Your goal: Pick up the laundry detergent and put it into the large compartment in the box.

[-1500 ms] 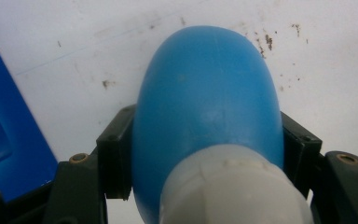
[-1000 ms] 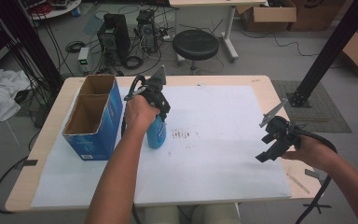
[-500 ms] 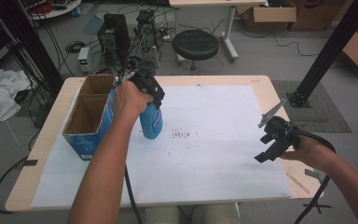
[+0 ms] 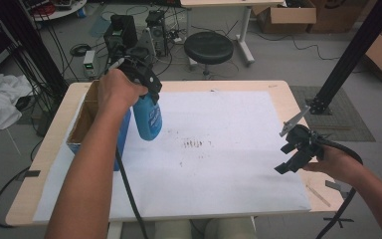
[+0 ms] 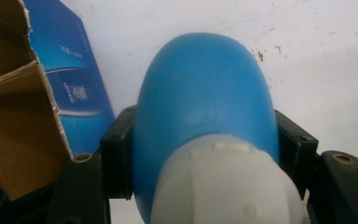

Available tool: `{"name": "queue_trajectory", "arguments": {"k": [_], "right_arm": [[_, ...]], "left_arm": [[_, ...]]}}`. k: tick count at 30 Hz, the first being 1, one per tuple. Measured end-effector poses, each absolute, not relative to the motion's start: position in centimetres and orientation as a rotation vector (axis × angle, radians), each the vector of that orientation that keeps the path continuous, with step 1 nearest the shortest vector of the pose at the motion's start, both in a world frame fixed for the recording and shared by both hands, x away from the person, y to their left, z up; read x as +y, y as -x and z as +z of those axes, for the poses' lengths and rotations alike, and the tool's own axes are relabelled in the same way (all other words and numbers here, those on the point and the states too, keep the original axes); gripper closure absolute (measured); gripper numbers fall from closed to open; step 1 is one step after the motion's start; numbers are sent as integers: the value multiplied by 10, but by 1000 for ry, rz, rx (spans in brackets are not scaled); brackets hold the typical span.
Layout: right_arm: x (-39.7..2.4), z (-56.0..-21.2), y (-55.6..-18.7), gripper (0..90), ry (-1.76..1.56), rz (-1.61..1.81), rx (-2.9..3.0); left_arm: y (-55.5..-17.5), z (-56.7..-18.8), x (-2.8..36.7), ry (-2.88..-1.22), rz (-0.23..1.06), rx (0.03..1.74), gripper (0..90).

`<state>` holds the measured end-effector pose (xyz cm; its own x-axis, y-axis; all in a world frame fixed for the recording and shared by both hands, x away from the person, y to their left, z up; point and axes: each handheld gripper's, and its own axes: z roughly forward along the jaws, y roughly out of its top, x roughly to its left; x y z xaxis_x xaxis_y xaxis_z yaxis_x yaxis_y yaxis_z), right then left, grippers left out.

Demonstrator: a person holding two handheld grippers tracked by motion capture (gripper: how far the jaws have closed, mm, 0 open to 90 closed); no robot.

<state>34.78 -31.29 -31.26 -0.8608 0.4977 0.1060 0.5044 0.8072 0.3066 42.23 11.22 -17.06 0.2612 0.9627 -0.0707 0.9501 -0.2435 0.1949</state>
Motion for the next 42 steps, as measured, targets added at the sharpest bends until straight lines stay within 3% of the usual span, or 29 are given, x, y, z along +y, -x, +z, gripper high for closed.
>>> {"name": "queue_trajectory", "arguments": {"k": [18, 42], "right_arm": [[-307, -316, -349, 176, 798, -512, -2964], [-300, -314, -352, 176, 781, -524, -2969]], "left_arm": [[-411, -141, 140, -2291, 136, 1855, 382], [-390, -98, 195, -2042, 256, 2048, 382]]}}
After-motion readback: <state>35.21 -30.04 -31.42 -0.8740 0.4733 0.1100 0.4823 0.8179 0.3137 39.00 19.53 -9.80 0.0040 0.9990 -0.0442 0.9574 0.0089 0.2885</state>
